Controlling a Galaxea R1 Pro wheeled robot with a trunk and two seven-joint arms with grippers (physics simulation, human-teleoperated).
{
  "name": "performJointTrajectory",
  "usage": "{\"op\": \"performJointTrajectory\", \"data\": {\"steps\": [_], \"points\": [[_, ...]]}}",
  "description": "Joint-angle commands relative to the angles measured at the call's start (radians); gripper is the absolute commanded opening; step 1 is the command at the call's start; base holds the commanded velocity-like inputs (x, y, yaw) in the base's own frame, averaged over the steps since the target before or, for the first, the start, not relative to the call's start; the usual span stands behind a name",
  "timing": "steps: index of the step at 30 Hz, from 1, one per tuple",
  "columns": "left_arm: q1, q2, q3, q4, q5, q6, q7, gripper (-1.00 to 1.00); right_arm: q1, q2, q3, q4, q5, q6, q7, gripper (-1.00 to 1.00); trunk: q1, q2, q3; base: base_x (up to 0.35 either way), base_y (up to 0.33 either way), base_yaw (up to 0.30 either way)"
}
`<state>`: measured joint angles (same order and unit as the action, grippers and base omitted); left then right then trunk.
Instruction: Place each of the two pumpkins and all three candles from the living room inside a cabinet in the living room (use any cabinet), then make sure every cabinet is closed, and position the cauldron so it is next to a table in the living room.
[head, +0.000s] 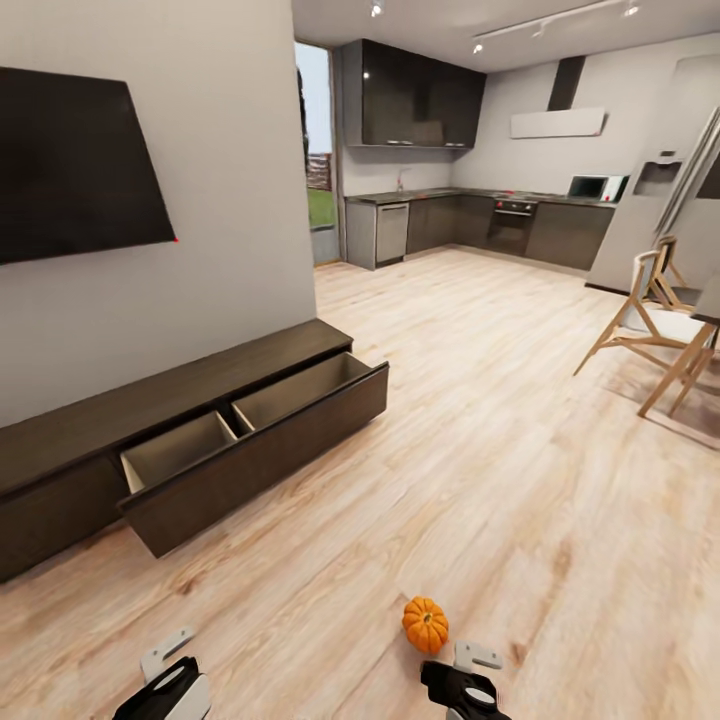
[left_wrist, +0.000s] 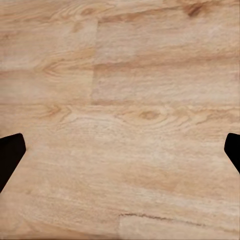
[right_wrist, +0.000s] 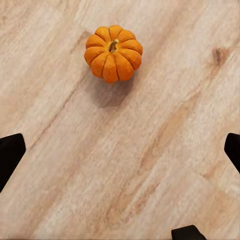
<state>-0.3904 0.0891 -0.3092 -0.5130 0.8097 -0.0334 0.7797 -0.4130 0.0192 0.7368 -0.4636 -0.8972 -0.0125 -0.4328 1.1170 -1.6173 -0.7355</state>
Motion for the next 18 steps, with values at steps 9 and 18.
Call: {"op": "performJointTrajectory", "data": {"steps": [9, 18], "points": [[-0.001, 0.002, -0.008, -0.001, 0.009, -0.003, 0.006, 1.0, -0.001, -0.001, 0.009, -0.001, -0.008, -0.001, -0.007, 1.0, 0.0, 0.0, -0.001, 0.0, 0.0, 0.283], [-0.001, 0.001, -0.01, -0.001, 0.009, -0.003, 0.006, 1.0, -0.001, -0.001, 0.009, -0.001, -0.008, -0.001, -0.007, 1.0, 0.0, 0.0, -0.001, 0.0, 0.0, 0.283]]}}
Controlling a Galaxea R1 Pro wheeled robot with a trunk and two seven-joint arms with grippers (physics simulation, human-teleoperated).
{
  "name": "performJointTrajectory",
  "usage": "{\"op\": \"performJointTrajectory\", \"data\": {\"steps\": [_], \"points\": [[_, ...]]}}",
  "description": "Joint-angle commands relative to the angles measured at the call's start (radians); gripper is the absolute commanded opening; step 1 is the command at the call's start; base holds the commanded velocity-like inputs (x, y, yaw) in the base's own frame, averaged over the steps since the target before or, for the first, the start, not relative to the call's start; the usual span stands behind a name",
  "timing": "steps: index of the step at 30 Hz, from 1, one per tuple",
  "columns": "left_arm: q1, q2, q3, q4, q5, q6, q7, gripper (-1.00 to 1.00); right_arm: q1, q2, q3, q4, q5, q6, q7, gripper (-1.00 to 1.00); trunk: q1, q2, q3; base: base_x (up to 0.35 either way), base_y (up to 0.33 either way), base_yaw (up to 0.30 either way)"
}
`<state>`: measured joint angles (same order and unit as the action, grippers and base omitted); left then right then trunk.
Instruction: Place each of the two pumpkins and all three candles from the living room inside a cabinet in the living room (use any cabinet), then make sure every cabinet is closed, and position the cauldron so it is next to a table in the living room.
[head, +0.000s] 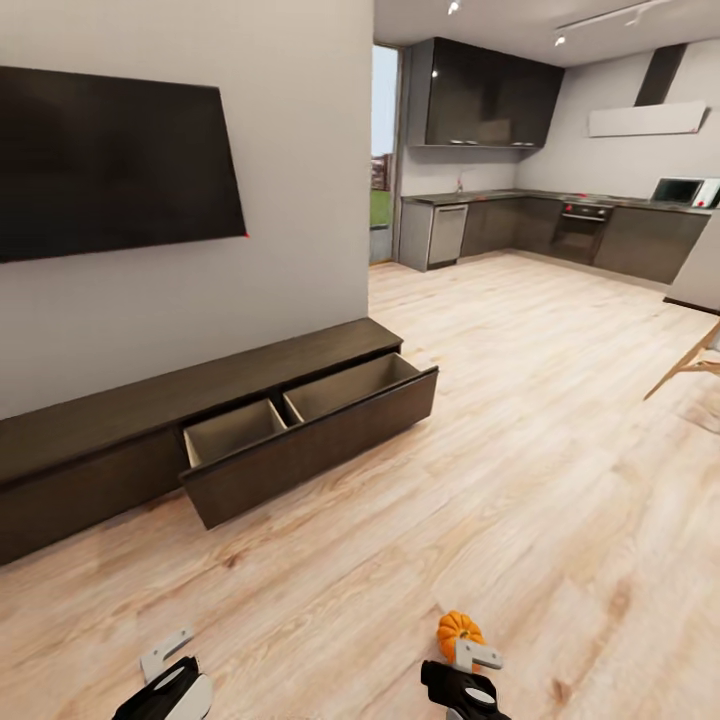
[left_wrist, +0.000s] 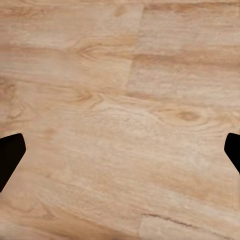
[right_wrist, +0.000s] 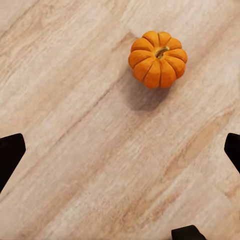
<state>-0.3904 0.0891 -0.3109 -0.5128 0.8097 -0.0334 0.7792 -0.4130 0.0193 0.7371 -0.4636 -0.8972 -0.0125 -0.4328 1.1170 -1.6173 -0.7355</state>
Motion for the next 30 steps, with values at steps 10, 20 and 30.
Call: {"op": "performJointTrajectory", "data": {"steps": [10, 20, 30], "points": [[-0.001, 0.002, -0.01, 0.0, 0.01, -0.003, 0.006, 1.0, -0.001, -0.001, 0.008, -0.001, -0.008, -0.001, -0.007, 1.0, 0.0, 0.0, -0.001, 0.0, 0.0, 0.283], [-0.001, 0.002, -0.01, 0.002, 0.011, -0.003, 0.005, 1.0, -0.001, -0.001, 0.007, 0.0, -0.008, -0.003, -0.007, 1.0, 0.0, 0.0, -0.001, 0.0, 0.0, 0.283], [-0.001, 0.002, -0.01, 0.003, 0.016, -0.003, 0.005, 1.0, -0.001, -0.001, 0.007, 0.0, -0.008, -0.003, -0.009, 1.0, 0.0, 0.0, -0.001, 0.0, 0.041, 0.283]]}}
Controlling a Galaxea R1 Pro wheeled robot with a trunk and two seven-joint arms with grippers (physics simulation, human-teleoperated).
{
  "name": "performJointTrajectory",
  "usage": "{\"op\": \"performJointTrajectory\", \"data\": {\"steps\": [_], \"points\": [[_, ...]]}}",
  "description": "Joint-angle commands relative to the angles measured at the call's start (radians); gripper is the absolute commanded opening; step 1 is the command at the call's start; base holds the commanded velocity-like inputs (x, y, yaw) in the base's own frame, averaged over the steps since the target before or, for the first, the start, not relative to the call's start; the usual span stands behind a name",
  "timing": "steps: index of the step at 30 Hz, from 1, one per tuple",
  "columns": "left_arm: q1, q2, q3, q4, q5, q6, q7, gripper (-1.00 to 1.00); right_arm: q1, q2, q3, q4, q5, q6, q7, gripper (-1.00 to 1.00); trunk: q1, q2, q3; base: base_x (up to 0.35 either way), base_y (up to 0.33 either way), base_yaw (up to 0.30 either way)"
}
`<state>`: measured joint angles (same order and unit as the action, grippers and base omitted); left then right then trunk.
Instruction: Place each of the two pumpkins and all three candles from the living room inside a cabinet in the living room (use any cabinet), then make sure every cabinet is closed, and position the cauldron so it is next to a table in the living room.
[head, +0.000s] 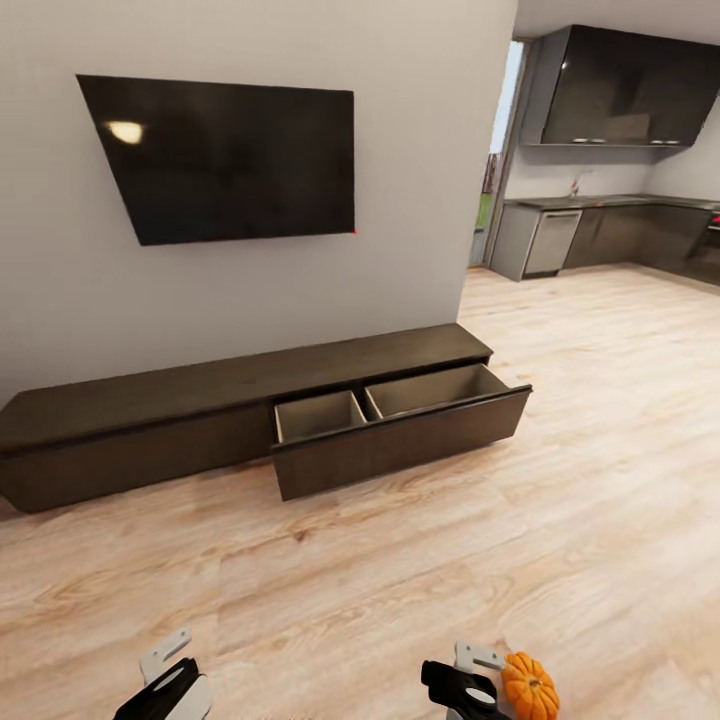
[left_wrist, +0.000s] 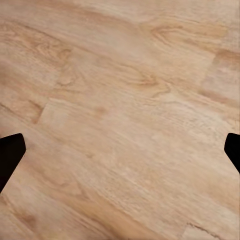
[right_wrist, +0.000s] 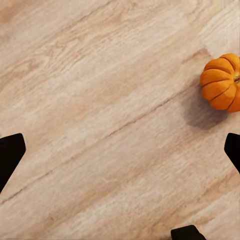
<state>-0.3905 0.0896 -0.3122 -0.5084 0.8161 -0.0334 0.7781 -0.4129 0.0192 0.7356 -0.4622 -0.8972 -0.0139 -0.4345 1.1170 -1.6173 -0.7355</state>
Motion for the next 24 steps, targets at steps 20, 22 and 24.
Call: {"op": "performJointTrajectory", "data": {"steps": [20, 22, 24], "points": [[-0.001, 0.001, -0.008, -0.001, 0.008, -0.003, 0.003, 1.0, -0.001, -0.001, 0.008, -0.001, -0.009, -0.001, -0.011, 1.0, 0.0, 0.0, -0.002, 0.0, 0.061, 0.283], [-0.001, 0.001, -0.008, -0.001, 0.008, -0.003, 0.003, 1.0, -0.001, -0.001, 0.008, -0.001, -0.009, -0.001, -0.012, 1.0, 0.0, 0.0, -0.002, 0.0, 0.124, 0.283], [-0.001, 0.001, -0.008, -0.001, 0.009, -0.003, 0.003, 1.0, -0.001, -0.001, 0.008, -0.001, -0.009, -0.001, -0.012, 1.0, 0.0, 0.0, -0.003, 0.0, 0.157, 0.283]]}}
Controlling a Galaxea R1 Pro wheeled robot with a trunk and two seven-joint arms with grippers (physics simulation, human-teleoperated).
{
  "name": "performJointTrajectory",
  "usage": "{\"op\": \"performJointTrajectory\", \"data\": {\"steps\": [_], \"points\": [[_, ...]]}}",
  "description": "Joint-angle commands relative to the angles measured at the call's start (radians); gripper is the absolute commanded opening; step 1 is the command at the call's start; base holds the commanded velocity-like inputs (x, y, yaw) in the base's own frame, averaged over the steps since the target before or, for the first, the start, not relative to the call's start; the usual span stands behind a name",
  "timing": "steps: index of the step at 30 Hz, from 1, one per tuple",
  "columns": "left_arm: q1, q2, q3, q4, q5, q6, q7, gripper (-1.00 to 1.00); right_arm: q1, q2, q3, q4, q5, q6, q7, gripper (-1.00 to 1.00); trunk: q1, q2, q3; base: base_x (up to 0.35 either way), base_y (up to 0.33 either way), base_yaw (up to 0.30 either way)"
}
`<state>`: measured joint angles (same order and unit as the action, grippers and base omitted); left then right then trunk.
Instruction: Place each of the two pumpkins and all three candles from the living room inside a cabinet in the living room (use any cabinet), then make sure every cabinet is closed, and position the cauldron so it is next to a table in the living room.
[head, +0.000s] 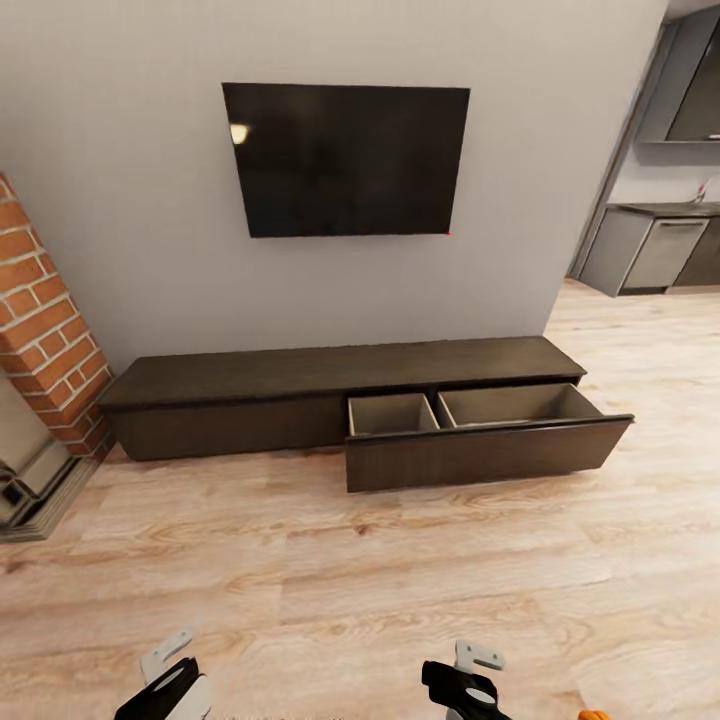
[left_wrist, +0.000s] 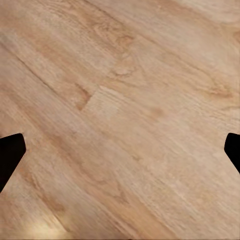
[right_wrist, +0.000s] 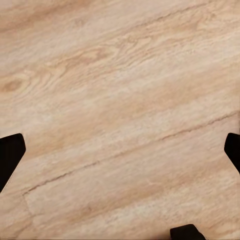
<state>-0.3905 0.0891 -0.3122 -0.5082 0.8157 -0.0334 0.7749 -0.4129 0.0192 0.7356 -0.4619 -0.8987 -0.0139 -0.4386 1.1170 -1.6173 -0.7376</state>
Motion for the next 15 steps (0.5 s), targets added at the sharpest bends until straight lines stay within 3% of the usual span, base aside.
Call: {"op": "performJointTrajectory", "data": {"steps": [1, 8, 15], "points": [[-0.001, 0.001, -0.008, -0.001, 0.01, -0.003, 0.006, 1.0, -0.001, -0.001, 0.008, -0.001, -0.008, -0.001, -0.007, 1.0, 0.0, 0.0, -0.001, 0.0, 0.185, 0.283], [-0.001, 0.001, -0.008, -0.001, 0.01, -0.003, 0.006, 1.0, -0.001, -0.001, 0.008, -0.001, -0.008, -0.001, -0.007, 1.0, 0.0, 0.0, -0.005, 0.0, 0.197, 0.282], [-0.001, 0.001, -0.008, -0.001, 0.008, -0.003, 0.006, 1.0, -0.001, -0.001, 0.007, 0.0, -0.01, 0.0, -0.005, 1.0, 0.0, 0.0, -0.01, 0.0, 0.027, 0.278]]}}
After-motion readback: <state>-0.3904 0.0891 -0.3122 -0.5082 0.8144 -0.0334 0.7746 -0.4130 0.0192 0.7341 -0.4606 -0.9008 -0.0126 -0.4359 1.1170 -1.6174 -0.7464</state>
